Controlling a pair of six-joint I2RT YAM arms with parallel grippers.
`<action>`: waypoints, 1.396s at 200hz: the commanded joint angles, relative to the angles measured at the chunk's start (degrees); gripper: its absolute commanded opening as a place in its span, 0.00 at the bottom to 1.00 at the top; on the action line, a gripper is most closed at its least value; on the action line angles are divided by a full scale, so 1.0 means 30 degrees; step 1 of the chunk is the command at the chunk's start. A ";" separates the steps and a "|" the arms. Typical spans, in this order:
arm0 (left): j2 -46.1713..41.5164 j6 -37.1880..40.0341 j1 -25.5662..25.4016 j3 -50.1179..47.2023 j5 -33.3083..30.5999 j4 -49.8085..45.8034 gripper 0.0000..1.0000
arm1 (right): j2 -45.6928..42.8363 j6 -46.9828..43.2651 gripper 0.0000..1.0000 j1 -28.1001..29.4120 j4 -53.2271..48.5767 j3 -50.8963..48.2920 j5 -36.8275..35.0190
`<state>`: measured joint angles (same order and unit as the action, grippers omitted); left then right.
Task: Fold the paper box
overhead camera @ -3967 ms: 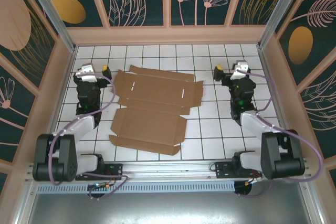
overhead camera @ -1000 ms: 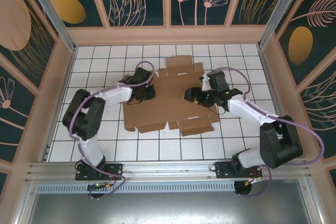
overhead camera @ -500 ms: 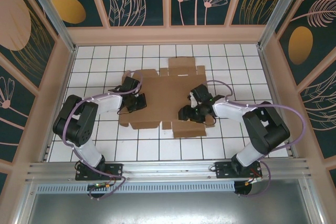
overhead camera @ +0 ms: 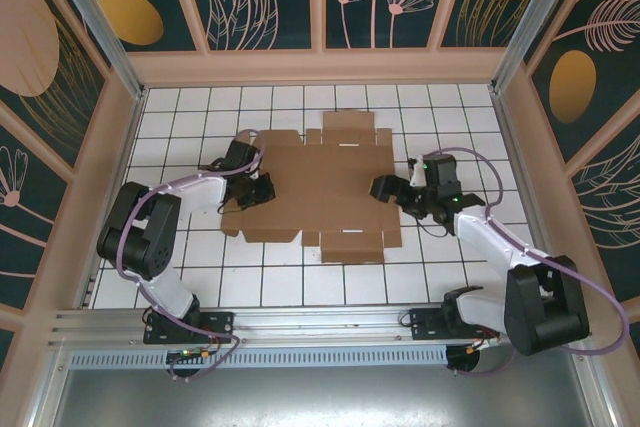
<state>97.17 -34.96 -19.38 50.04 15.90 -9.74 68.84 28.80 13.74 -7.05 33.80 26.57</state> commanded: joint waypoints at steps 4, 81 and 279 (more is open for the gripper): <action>-0.1296 -0.1268 0.1201 -0.2273 0.2877 0.2576 0.13 | -0.0279 -0.1069 0.87 -0.1233 0.1270 -0.1391 0.1450; 0.0993 -0.2801 0.2501 -0.3496 0.3280 0.3953 0.10 | 0.5029 -0.3190 0.79 -0.2938 0.0196 0.0457 0.2435; 0.3464 -0.1765 0.2973 -0.4786 0.4827 0.5026 0.05 | 1.2203 -0.1703 0.52 -0.2449 0.3737 0.1744 1.0647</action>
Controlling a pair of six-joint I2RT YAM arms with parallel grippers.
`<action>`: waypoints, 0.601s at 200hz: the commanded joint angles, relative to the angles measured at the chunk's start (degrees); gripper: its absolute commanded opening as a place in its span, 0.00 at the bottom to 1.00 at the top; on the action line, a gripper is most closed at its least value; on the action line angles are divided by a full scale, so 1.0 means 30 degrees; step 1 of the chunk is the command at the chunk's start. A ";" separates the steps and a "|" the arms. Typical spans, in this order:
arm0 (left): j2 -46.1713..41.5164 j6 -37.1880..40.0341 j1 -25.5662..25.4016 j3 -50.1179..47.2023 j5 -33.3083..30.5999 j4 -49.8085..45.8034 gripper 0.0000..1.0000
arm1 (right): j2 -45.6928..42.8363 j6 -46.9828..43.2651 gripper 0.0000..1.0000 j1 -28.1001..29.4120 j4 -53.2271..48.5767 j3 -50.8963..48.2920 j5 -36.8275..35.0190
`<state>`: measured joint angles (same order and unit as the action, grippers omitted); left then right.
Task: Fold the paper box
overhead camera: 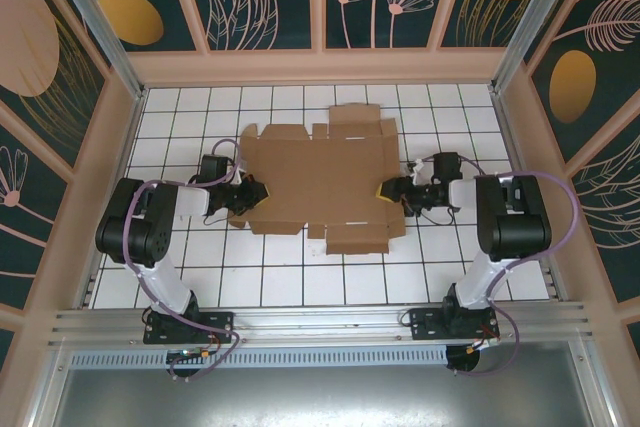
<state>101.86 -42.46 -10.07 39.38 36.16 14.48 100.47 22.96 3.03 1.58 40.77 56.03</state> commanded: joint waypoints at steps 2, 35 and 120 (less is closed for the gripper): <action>0.1881 0.0734 -0.0146 -0.1231 -0.1912 -0.3041 0.05 | 0.1666 0.0297 0.52 0.1149 0.0954 -0.0597 0.0913; 0.1992 0.0868 -0.0131 -0.1238 -0.1830 -0.3069 0.05 | 0.1581 0.1410 0.39 0.1230 0.2724 -0.0963 0.1745; 0.1826 0.1206 -0.0131 -0.1043 -0.1574 -0.3129 0.04 | -0.0919 0.1035 0.14 0.1141 0.2608 -0.0506 0.1189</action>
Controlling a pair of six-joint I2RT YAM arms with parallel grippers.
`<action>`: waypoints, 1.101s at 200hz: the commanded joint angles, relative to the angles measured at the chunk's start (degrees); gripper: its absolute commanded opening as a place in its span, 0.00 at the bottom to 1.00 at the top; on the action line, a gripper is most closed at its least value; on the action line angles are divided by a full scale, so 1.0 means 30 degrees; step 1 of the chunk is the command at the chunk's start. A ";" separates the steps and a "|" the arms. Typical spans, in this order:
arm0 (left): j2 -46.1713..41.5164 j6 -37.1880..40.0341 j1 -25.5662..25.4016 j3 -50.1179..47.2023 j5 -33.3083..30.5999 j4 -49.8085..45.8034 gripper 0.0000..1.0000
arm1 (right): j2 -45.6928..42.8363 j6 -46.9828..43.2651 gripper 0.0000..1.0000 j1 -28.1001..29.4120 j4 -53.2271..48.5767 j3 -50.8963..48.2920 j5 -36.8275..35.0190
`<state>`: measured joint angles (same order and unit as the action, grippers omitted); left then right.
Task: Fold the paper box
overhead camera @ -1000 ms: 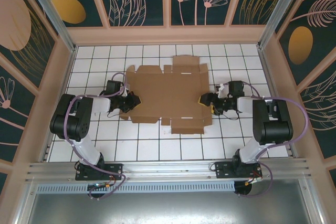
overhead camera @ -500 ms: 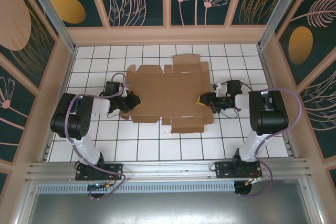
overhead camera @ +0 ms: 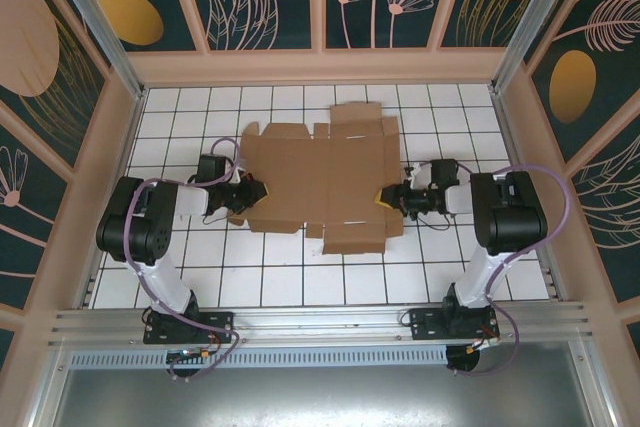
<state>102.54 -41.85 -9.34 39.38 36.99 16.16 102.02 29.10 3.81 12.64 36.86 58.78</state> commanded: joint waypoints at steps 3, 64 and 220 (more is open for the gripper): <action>0.1544 0.1076 -0.0375 -0.0991 -0.1884 -0.3777 0.04 | -0.1532 -0.1200 0.13 0.0870 -0.1314 0.0901 0.0086; 0.1045 0.1706 -0.0379 -0.0523 -0.2070 -0.4503 0.04 | -0.3351 -0.1470 0.13 0.0795 -0.3661 0.2424 -0.1594; -0.5184 0.3611 -0.0401 0.1970 -0.4856 -0.8607 0.24 | -0.5226 -0.6740 0.00 0.2056 -1.8158 1.0294 -1.1505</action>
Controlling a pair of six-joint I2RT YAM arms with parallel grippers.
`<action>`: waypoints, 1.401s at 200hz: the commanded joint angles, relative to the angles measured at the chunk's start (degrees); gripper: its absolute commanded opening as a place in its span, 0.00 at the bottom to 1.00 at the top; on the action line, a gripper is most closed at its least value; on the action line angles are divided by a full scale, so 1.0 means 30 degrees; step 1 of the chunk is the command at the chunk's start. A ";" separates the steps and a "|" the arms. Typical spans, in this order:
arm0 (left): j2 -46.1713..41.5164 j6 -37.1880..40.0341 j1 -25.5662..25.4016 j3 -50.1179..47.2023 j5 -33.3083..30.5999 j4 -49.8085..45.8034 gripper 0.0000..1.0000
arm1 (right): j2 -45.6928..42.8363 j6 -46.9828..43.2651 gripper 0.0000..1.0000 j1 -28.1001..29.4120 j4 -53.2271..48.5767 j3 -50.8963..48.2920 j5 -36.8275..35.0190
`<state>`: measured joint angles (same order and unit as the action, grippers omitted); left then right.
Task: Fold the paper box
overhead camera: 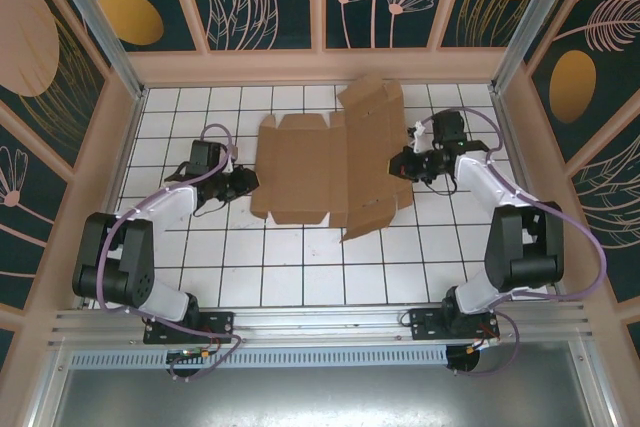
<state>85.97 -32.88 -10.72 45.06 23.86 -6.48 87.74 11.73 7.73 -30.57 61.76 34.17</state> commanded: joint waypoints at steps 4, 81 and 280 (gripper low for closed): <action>0.0400 0.0594 0.0043 0.0042 -0.0481 -0.1035 0.24 | -0.0361 -0.1060 0.00 0.0961 -0.4284 0.2317 -0.3869; 0.2391 0.1289 -0.2578 0.1500 -0.1092 -0.1157 0.29 | 0.1302 -0.2054 0.00 0.5102 -1.0384 0.6816 -1.0987; 0.0578 -0.2468 -0.3678 -0.0282 -0.1027 0.1150 0.30 | 0.9315 0.1510 0.04 1.4325 -1.3073 1.2147 -1.6836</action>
<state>90.98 -37.91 -21.41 44.49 22.83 -0.80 111.02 14.33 48.18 -65.95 97.82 -20.53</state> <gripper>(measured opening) 0.295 0.070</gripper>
